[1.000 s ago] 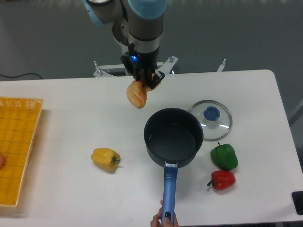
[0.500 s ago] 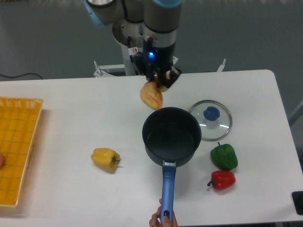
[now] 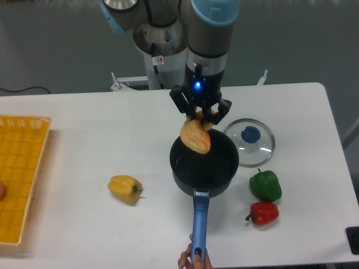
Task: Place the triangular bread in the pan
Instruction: 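Lower the bread into the saucepan with the gripper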
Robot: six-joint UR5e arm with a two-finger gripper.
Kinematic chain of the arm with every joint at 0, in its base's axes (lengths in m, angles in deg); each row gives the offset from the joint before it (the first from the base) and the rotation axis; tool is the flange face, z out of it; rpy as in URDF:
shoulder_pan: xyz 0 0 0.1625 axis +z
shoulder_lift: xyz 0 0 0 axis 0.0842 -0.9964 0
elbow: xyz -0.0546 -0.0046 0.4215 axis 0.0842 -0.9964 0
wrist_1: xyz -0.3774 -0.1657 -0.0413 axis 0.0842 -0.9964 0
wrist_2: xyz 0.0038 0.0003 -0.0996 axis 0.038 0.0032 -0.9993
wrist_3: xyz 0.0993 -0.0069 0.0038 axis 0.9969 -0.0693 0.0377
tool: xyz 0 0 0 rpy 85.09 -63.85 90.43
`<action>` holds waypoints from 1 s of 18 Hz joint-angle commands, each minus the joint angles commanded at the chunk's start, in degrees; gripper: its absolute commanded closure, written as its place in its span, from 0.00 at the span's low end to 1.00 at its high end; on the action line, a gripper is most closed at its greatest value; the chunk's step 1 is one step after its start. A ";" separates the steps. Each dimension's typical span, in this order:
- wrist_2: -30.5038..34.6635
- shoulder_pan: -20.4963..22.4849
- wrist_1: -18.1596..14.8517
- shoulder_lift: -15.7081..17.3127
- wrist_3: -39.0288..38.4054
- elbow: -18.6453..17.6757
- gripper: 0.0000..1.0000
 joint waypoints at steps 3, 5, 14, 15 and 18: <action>0.00 0.00 1.68 -1.06 -0.36 -0.18 0.87; 0.00 0.09 1.77 -2.02 -0.36 -0.18 0.87; 0.44 0.09 1.86 -4.22 -0.27 -0.88 0.85; 0.44 0.09 1.86 -4.23 -0.27 -0.88 0.85; 0.61 0.09 2.38 -4.93 -0.27 -0.88 0.84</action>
